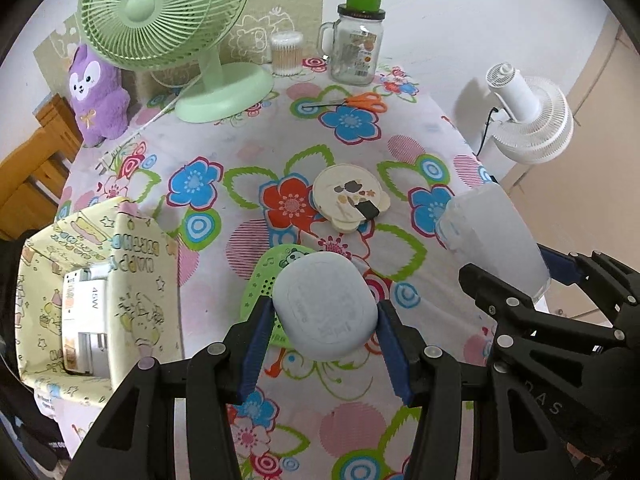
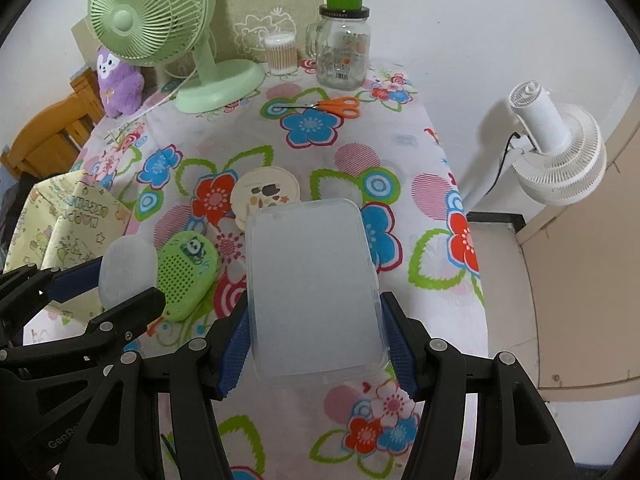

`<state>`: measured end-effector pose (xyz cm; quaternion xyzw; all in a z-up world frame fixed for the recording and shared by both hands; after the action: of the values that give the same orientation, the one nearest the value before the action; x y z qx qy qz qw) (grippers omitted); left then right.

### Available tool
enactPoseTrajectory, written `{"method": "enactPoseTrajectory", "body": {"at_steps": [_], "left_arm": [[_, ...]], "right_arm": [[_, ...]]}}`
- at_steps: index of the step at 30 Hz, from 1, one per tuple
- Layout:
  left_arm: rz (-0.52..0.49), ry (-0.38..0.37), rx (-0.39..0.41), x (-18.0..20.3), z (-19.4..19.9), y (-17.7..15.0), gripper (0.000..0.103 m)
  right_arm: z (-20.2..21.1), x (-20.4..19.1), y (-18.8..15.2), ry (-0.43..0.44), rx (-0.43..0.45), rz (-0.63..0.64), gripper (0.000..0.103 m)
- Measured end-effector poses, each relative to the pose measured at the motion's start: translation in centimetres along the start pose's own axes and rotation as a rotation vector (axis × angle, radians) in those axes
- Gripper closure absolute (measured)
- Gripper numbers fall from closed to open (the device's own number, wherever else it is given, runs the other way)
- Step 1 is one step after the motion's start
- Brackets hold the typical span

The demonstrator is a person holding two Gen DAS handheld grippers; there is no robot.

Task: Organize rigid objects
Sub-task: 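Lift the puck and container and carry them toward the yellow box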

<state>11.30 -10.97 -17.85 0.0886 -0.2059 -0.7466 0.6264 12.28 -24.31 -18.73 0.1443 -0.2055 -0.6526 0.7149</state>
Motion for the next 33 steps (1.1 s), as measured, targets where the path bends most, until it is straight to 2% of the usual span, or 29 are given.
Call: {"method": "enactPoseTrajectory", "body": {"at_steps": [16,33], "left_arm": [[-0.03,-0.024,0.058,-2.1,5.4,-0.8,0.05],[-0.038,-0.012,0.111,-6.1,9.2,-0.3,0.05]], "right_arm": [[5.6,-3.0,0.0,-0.025,0.055,-0.032,0.04],[8.6,-7.4,1.7,-0.006,0.102,-0.04,0.04]]}}
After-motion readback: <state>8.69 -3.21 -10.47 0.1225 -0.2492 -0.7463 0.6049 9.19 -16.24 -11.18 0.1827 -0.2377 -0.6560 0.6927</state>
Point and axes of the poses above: each gripper's, at about its wrist camera, not at the fingertips, and z roughly against the way its jaws point, x to its right, y to its top, the point moved 4 cm from there along -z, roughly the way its jaws point, and after that the axes turned 4 degrees about -y, right-handed, at the moved point
